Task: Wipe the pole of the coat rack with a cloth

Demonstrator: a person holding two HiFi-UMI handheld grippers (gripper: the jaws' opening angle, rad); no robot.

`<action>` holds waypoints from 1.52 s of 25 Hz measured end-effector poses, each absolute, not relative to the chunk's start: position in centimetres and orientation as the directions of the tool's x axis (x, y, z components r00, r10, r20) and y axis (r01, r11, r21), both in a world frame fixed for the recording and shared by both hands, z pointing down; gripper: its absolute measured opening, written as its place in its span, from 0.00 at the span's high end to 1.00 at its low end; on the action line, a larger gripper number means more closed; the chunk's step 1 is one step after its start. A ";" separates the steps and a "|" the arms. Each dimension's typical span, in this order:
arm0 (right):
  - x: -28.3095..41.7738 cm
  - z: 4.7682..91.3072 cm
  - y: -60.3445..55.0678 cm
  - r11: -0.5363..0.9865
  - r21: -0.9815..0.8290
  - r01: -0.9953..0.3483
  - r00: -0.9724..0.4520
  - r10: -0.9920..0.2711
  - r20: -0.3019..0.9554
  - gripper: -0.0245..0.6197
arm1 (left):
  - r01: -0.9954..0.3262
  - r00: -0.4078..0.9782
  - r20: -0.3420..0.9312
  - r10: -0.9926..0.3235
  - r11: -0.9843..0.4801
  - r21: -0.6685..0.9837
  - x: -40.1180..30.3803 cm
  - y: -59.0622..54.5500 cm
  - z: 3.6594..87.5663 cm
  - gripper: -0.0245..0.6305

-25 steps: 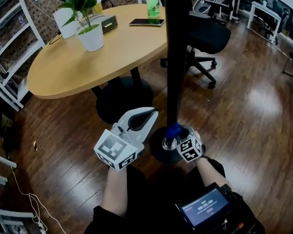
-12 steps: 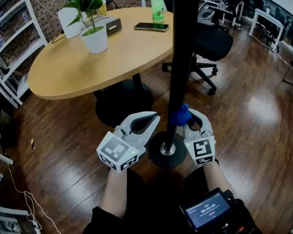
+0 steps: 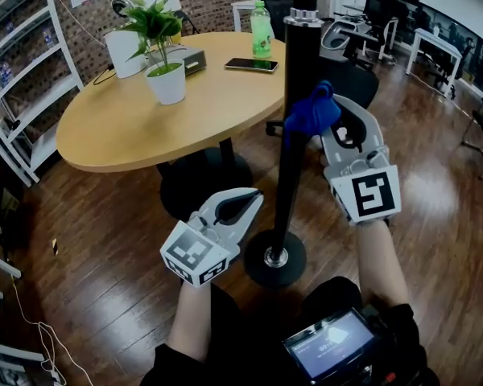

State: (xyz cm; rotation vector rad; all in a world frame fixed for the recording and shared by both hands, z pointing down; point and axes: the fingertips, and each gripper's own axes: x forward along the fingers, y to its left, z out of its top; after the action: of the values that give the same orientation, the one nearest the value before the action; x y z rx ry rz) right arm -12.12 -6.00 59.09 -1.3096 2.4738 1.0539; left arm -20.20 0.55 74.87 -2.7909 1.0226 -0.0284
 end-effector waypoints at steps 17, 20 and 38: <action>-14.0 71.6 -4.7 0.363 0.629 -0.687 -0.604 -0.767 -0.217 0.90 | -0.631 0.771 -0.028 -0.636 -0.757 -0.170 -20.9 1.6 75.0 0.96; -14.3 80.9 -5.1 0.472 0.560 -0.681 -0.605 -0.794 -0.066 0.90 | -0.630 0.771 -0.016 -0.636 -0.760 -0.157 -20.8 1.3 75.9 0.96; -14.0 102.3 -6.0 0.659 0.349 -0.667 -0.564 -0.752 0.341 0.90 | -0.624 0.772 0.054 -0.634 -0.771 -0.130 -19.4 0.3 79.1 0.96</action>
State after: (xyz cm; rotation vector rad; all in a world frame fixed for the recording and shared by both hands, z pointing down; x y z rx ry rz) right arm -13.96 -6.05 102.29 -1.5003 3.2738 0.3368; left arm -19.45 0.31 79.11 -2.8581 1.0171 -0.1445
